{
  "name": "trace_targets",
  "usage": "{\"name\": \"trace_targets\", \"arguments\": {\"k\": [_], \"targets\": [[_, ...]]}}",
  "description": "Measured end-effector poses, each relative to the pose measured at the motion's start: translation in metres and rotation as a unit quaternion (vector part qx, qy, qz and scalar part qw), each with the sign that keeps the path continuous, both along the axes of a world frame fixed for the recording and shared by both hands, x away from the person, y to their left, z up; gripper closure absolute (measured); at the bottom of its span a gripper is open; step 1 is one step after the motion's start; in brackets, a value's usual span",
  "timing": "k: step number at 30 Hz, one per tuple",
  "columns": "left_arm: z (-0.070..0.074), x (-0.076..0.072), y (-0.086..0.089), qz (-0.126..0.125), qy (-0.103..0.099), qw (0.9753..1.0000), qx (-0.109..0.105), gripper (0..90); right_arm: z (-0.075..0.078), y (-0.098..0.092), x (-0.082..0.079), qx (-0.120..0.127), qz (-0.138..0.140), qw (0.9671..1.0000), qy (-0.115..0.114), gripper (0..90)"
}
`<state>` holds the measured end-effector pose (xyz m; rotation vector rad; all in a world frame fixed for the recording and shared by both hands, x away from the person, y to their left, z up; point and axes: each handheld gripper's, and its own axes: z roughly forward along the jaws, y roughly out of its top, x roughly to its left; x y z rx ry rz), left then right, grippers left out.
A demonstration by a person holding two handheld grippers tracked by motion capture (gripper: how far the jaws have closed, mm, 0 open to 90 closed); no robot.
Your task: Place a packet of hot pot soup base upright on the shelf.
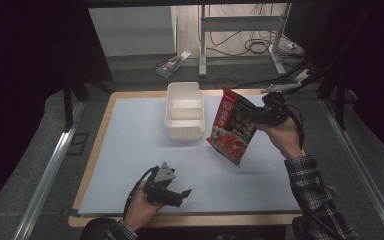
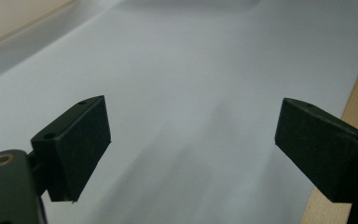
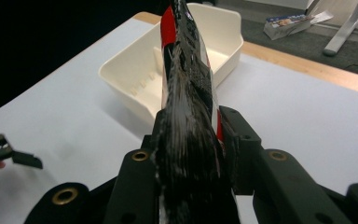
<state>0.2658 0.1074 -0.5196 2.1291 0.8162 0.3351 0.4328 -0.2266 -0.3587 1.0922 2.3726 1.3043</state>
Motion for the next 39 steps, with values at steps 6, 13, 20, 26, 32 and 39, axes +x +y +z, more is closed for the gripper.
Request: {"name": "trace_targets", "arguments": {"k": [6,13,20,26,32,39], "targets": [[-0.002,-0.006,-0.001,-0.002,0.003,1.0,0.004,8.4,0.01,0.005,0.014,-0.003,-0.01,0.9998,-0.014,68.7],[-0.003,-0.013,0.001,0.001,0.0,0.9999,0.016,6.8,0.023,0.013,0.032,-0.008,-0.019,0.9995,-0.026,68.6],[-0.004,-0.018,0.006,0.006,-0.01,0.9997,0.024,4.9,0.035,0.023,0.049,-0.002,-0.026,0.9991,-0.035,68.6],[-0.004,-0.019,0.009,0.01,-0.014,0.9995,0.029,4.2,0.042,0.032,0.064,0.005,-0.028,0.9988,-0.041,68.7],[-0.005,-0.019,0.013,0.017,-0.013,0.9993,0.03,3.4,0.044,0.045,0.075,0.004,-0.021,0.9988,-0.043,68.6],[-0.006,-0.017,0.014,0.018,-0.01,0.9993,0.031,2.6,0.043,0.06,0.086,0.009,-0.017,0.9989,-0.043,68.6]]}}
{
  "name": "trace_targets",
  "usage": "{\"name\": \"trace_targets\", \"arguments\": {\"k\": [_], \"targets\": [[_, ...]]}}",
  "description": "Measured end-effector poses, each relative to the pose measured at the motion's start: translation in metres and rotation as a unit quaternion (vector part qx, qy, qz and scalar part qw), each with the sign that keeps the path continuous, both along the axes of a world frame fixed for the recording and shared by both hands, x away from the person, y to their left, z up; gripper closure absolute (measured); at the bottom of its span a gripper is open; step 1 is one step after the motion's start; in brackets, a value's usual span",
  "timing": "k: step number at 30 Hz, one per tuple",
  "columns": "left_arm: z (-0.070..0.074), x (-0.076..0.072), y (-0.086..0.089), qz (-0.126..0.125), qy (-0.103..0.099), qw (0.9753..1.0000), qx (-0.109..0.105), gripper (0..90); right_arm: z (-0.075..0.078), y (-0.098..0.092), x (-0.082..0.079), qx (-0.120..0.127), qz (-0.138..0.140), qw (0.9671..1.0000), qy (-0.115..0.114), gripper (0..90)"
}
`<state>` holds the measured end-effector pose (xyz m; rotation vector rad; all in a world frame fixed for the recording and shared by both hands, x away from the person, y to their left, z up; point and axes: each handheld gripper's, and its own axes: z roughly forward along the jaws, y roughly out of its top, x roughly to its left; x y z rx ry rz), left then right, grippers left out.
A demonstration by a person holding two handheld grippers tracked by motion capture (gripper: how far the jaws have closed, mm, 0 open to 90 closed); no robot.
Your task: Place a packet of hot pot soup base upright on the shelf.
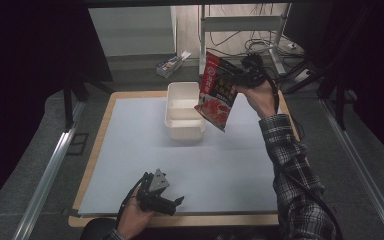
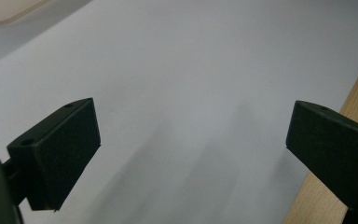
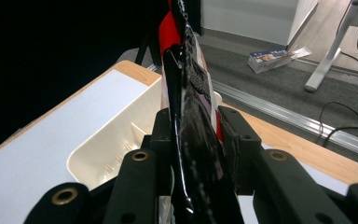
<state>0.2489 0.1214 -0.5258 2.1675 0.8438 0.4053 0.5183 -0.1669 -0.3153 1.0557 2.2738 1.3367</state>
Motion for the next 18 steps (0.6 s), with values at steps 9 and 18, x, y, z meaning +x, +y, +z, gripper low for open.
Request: {"name": "trace_targets", "arguments": {"k": [9,18], "targets": [[0.0,0.002,0.003,0.002,0.005,0.9998,-0.019,0.6,-0.004,0.022,0.007,0.007,0.008,0.9999,0.0,68.6],[-0.001,0.002,0.001,-0.003,0.009,0.9998,-0.015,0.5,-0.004,0.05,0.012,0.003,0.018,0.9998,-0.01,68.5]]}}
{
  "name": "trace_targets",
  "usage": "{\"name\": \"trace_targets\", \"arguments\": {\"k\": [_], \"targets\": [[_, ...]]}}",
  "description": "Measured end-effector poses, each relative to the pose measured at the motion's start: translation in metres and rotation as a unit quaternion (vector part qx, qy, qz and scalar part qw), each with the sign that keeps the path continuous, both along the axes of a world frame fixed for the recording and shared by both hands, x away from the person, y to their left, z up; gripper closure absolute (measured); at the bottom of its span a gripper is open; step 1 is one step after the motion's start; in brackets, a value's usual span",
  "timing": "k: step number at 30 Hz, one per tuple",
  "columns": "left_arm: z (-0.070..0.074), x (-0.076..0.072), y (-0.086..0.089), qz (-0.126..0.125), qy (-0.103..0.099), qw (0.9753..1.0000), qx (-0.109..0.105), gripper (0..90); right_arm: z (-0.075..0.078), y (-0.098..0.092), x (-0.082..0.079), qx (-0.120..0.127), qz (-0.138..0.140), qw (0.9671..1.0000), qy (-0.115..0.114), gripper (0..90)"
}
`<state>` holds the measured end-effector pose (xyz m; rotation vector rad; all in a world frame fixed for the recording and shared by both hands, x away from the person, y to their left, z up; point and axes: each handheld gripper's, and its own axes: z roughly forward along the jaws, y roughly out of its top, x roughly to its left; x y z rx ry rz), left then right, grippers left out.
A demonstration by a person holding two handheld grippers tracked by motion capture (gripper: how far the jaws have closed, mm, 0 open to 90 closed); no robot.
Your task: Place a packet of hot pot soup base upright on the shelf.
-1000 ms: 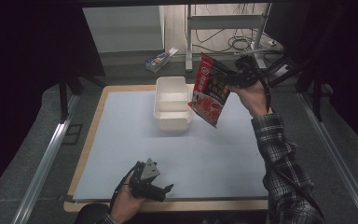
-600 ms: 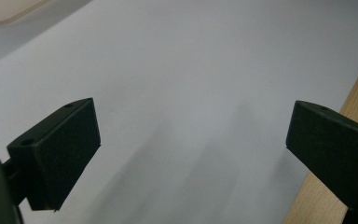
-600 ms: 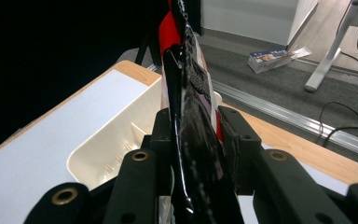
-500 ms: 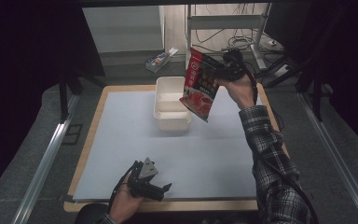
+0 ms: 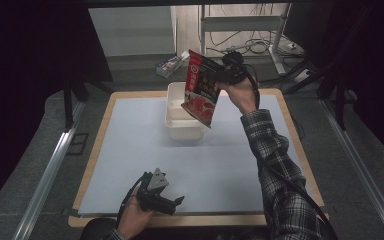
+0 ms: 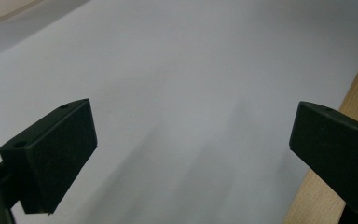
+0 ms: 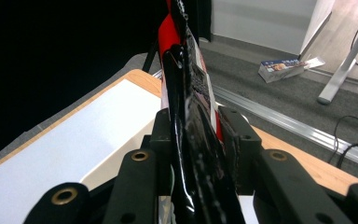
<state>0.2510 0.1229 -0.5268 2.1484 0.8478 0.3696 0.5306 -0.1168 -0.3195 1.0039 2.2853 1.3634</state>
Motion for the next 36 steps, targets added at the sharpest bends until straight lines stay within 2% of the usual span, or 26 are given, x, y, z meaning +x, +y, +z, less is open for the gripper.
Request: {"name": "trace_targets", "arguments": {"k": [13,17,33,35,36], "targets": [[-0.001,0.0,-0.001,-0.005,0.004,1.0,0.001,0.6,-0.007,0.04,0.0,-0.003,0.022,0.9997,-0.013,68.3],[-0.001,0.0,-0.001,-0.007,0.005,1.0,0.002,0.6,-0.013,0.05,-0.002,-0.015,0.025,0.9994,-0.017,68.1],[-0.002,0.0,-0.001,-0.007,0.012,0.9999,0.009,0.7,-0.053,0.059,0.0,-0.045,0.026,0.9986,0.002,67.0],[-0.002,0.0,-0.001,-0.008,0.012,0.9998,0.01,0.7,-0.061,0.061,0.0,-0.06,0.029,0.9978,0.005,66.5],[-0.002,0.0,-0.002,-0.008,0.012,0.9998,0.011,0.7,-0.063,0.061,0.0,-0.063,0.025,0.9977,-0.001,66.6]]}}
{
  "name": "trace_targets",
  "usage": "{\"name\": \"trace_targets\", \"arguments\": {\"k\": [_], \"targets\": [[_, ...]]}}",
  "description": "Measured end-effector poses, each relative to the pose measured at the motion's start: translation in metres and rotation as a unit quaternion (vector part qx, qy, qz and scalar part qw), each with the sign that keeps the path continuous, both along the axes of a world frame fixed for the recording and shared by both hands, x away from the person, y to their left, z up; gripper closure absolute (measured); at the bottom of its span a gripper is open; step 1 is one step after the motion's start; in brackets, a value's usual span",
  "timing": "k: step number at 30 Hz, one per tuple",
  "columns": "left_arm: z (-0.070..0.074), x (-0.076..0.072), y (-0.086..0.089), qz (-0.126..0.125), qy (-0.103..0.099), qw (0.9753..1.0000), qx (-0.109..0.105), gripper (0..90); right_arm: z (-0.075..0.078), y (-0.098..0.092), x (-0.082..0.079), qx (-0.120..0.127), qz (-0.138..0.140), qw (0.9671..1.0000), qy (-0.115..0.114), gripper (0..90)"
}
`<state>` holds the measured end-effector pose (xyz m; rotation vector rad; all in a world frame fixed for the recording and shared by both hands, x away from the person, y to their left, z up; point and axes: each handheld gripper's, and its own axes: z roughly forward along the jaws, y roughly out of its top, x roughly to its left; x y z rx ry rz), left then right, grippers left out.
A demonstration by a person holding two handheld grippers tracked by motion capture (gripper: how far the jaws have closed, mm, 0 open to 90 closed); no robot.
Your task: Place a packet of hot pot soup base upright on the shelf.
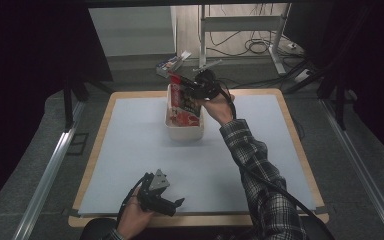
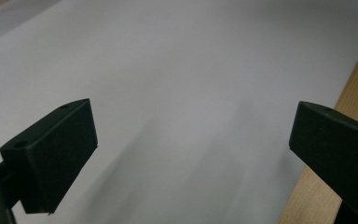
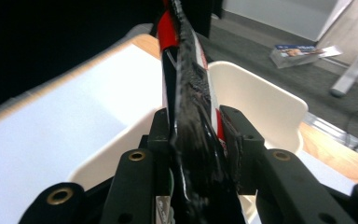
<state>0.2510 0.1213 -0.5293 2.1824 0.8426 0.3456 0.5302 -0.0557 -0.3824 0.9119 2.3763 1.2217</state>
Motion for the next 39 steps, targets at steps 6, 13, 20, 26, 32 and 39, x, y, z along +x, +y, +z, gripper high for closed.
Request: {"name": "trace_targets", "arguments": {"k": [6,13,20,26,32,39], "targets": [[-0.001,0.0,-0.001,-0.002,0.002,1.0,0.006,0.7,-0.007,-0.015,0.006,0.011,-0.019,0.9997,0.012,66.1],[-0.002,0.0,-0.002,-0.002,0.005,0.9999,0.01,0.7,-0.016,-0.033,0.013,0.011,-0.036,0.9989,0.028,61.6],[-0.003,0.001,-0.003,-0.003,0.009,0.9998,0.016,0.9,-0.014,-0.044,0.014,-0.005,-0.051,0.9984,0.024,29.2],[-0.004,0.001,-0.004,-0.003,0.011,0.9998,0.017,0.9,-0.009,-0.058,0.008,0.001,-0.037,0.999,0.024,16.1],[-0.004,0.001,-0.005,-0.003,0.012,0.9998,0.018,1.0,-0.006,-0.072,-0.004,-0.003,-0.013,0.9996,0.026,11.6],[-0.004,0.001,-0.005,-0.002,0.01,0.9998,0.017,1.2,-0.006,-0.087,-0.02,-0.001,0.003,0.9996,0.03,10.1]]}}
